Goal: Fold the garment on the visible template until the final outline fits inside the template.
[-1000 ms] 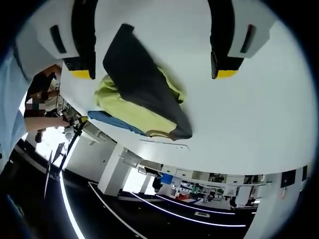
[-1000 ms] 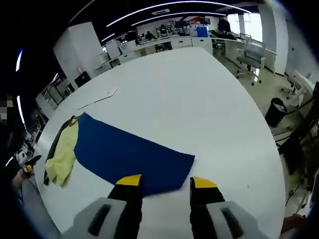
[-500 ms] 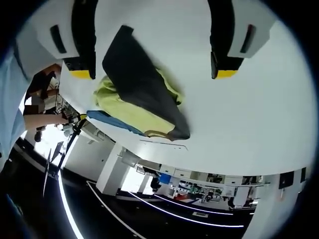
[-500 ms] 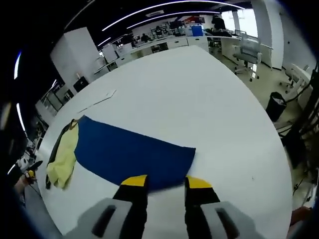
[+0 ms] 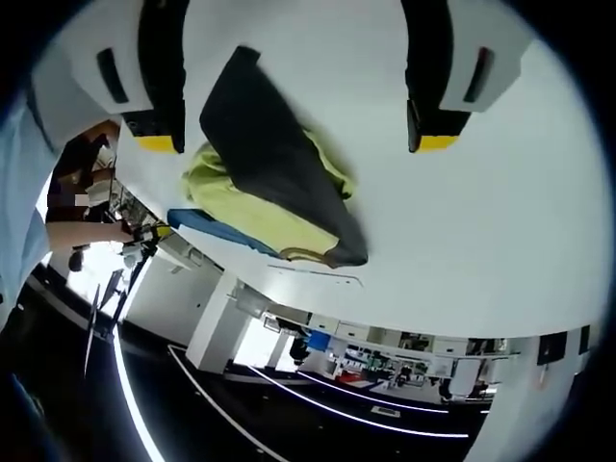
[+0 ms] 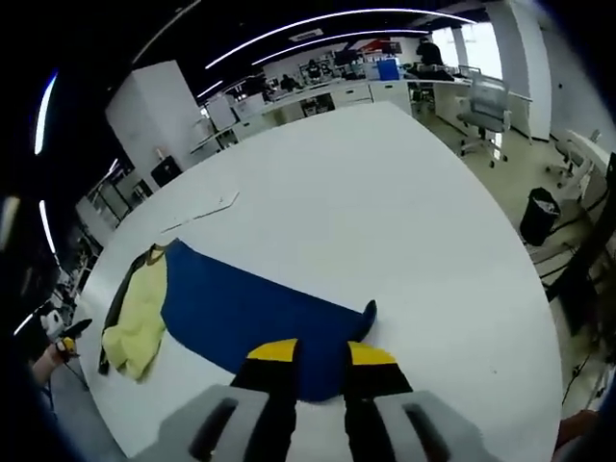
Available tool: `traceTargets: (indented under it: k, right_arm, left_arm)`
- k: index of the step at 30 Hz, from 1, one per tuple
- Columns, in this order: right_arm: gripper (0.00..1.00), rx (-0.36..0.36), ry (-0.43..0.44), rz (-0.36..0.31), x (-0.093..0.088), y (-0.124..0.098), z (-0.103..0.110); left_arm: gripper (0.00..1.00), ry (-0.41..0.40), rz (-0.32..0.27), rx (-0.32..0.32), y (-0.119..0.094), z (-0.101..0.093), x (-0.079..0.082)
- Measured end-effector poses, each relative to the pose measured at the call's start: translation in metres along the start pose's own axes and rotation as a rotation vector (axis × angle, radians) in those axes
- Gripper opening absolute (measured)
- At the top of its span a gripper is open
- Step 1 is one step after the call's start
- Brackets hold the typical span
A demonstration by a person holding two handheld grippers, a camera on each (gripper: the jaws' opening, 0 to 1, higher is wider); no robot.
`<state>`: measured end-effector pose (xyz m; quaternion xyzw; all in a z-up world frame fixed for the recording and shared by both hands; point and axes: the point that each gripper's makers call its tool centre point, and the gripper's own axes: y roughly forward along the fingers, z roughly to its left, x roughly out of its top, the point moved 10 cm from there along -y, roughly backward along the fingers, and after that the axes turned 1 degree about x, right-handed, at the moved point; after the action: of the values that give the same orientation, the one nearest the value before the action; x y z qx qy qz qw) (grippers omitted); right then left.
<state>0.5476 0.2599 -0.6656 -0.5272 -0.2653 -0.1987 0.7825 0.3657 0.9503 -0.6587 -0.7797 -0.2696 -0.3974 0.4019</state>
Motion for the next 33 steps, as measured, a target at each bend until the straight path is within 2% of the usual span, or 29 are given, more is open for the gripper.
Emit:
traceTargets:
  k: [9, 15, 22, 29, 32, 33]
  right_arm:
    - [0.13, -0.018, 0.001, 0.007, -0.003, -0.005, 0.001]
    - [0.19, -0.047, -0.011, 0.015, -0.008, -0.01, -0.007]
    - [0.3, -0.051, -0.042, 0.031, -0.02, -0.016, -0.007]
    - [0.49, 0.003, -0.064, -0.003, -0.028, -0.02, 0.001]
    - [0.54, 0.027, -0.054, -0.027, -0.032, -0.022, 0.01]
    - [0.56, 0.057, -0.045, -0.053, -0.035, -0.022, 0.017]
  left_arm:
    - [0.93, -0.006, -0.007, 0.008, -0.004, 0.001, -0.001]
    - [0.93, -0.006, -0.005, 0.004, -0.003, 0.0, -0.002]
    - [0.93, -0.004, -0.006, -0.004, -0.001, -0.002, -0.001]
    - [0.93, -0.008, -0.003, -0.007, -0.002, -0.001, -0.003]
    - [0.93, 0.003, 0.01, -0.009, -0.002, -0.002, -0.006]
    - [0.92, 0.008, 0.009, -0.003, -0.002, -0.002, -0.008]
